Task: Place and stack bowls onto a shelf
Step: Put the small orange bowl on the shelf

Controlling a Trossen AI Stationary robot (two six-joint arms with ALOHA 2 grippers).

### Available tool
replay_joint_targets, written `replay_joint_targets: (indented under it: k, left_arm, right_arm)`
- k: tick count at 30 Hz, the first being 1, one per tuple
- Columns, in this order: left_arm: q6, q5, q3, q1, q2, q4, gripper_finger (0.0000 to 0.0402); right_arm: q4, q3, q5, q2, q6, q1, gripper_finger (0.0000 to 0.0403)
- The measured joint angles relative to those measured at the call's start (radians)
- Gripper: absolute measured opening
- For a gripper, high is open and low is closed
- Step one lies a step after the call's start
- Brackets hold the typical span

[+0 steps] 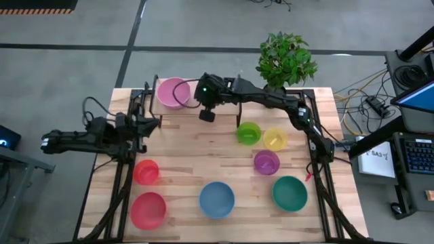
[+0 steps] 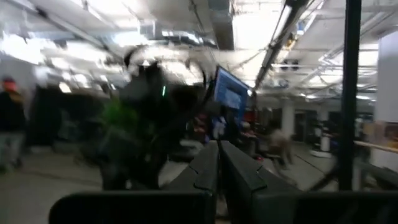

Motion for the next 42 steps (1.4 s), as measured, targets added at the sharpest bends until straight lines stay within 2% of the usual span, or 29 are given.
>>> replay_joint_targets:
  k: [5, 9, 12, 16, 22, 27, 33, 36, 39, 42]
  left_arm:
    - [-0.123, 0.074, -0.018, -0.001, 0.092, 0.025, 0.0000]
    - [-0.165, 0.085, -0.017, -0.001, 0.175, 0.117, 0.0000]
    - [-0.167, 0.112, -0.014, -0.001, 0.235, 0.195, 0.0000]
    - [-0.184, 0.139, -0.014, -0.001, 0.291, 0.274, 0.0000]
    - [-0.245, 0.142, -0.014, -0.001, 0.336, 0.292, 0.0000]
    - [-0.364, 0.143, -0.011, -0.001, 0.388, 0.305, 0.0000]
    - [-0.419, 0.143, 0.077, -0.011, 0.510, 0.300, 0.0000]
    - [-0.430, 0.179, 0.164, -0.015, 0.570, 0.204, 0.0000]
    - [-0.478, 0.246, 0.275, -0.020, 0.612, -0.068, 0.0000]
    - [-0.546, 0.206, 0.394, -0.038, 0.665, -0.362, 0.0000]
  right_arm:
    - [-0.014, -0.017, -0.044, -0.050, -0.055, 0.065, 0.0009]
    - [0.024, -0.069, -0.165, -0.125, -0.079, 0.085, 0.0009]
    - [0.081, -0.182, -0.248, -0.205, -0.083, 0.089, 0.0009]
    - [0.243, -0.429, -0.318, -0.365, -0.080, 0.094, 0.0009]
    - [0.493, -0.853, -0.317, -0.620, -0.048, 0.110, 0.0009]
    - [0.732, -1.182, -0.318, -0.821, 0.021, 0.144, 0.0009]
    - [1.022, -1.525, -0.312, -1.014, 0.045, 0.231, 0.0009]
    - [1.119, -1.626, -0.312, -1.099, 0.045, 0.255, 0.0009]
    - [1.138, -1.687, -0.311, -1.167, 0.045, 0.261, 0.0009]
    - [1.151, -1.723, -0.311, -1.232, 0.044, 0.260, 0.0009]
